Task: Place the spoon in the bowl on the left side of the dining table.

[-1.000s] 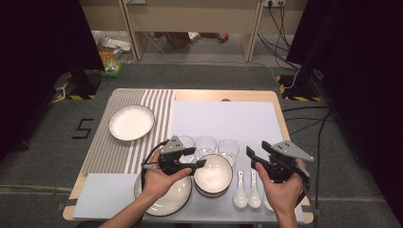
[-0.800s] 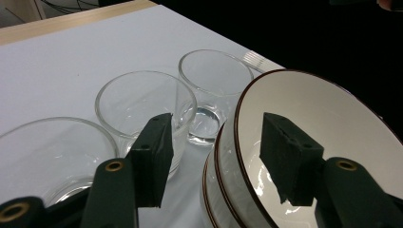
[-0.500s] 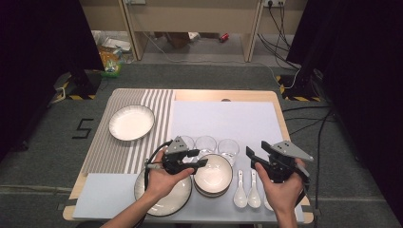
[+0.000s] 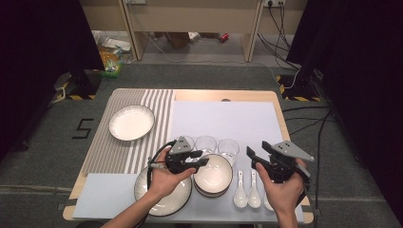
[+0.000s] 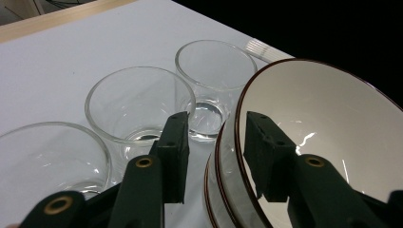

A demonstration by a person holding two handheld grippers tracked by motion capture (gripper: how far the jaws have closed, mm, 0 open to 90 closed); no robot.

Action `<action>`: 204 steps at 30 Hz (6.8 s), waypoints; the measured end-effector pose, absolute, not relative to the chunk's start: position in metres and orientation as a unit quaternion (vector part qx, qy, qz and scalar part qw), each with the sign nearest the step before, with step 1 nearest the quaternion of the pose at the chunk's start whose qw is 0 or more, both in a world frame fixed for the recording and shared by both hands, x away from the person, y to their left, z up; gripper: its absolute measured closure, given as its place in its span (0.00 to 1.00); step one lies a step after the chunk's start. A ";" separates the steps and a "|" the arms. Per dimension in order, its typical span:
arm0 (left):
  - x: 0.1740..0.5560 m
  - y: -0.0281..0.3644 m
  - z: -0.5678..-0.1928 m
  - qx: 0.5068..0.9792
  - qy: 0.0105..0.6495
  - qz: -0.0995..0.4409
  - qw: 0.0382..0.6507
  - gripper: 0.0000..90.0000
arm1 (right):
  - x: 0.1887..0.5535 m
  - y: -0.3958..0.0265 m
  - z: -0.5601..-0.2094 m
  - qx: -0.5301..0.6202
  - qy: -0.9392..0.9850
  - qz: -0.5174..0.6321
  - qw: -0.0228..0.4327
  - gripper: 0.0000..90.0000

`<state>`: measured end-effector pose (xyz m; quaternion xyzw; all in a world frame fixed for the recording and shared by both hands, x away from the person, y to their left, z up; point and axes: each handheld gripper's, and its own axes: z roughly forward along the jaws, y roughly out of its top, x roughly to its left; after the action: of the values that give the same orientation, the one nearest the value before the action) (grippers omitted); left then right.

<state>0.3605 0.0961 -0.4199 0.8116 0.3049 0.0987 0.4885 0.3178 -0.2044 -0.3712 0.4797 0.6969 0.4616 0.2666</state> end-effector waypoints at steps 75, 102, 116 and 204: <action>0.350 0.096 -0.402 0.802 0.254 0.122 0.526 0.90 | 0.319 -0.208 -0.373 0.484 0.692 0.464 0.267 0.45; 0.350 0.119 -0.382 0.780 0.267 0.132 0.550 0.91 | 0.319 -0.208 -0.373 0.484 0.692 0.466 0.266 0.45; 0.352 0.130 -0.375 0.773 0.273 0.139 0.556 0.91 | 0.319 -0.207 -0.373 0.483 0.693 0.465 0.267 0.45; 0.359 0.193 -0.365 0.740 0.338 0.180 0.552 0.91 | 0.317 -0.207 -0.374 0.474 0.672 0.464 0.330 0.53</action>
<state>0.3591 0.1927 -0.3646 0.7403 0.3385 0.1799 0.5523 0.3169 -0.2067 -0.3743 0.4742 0.6720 0.4636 0.3296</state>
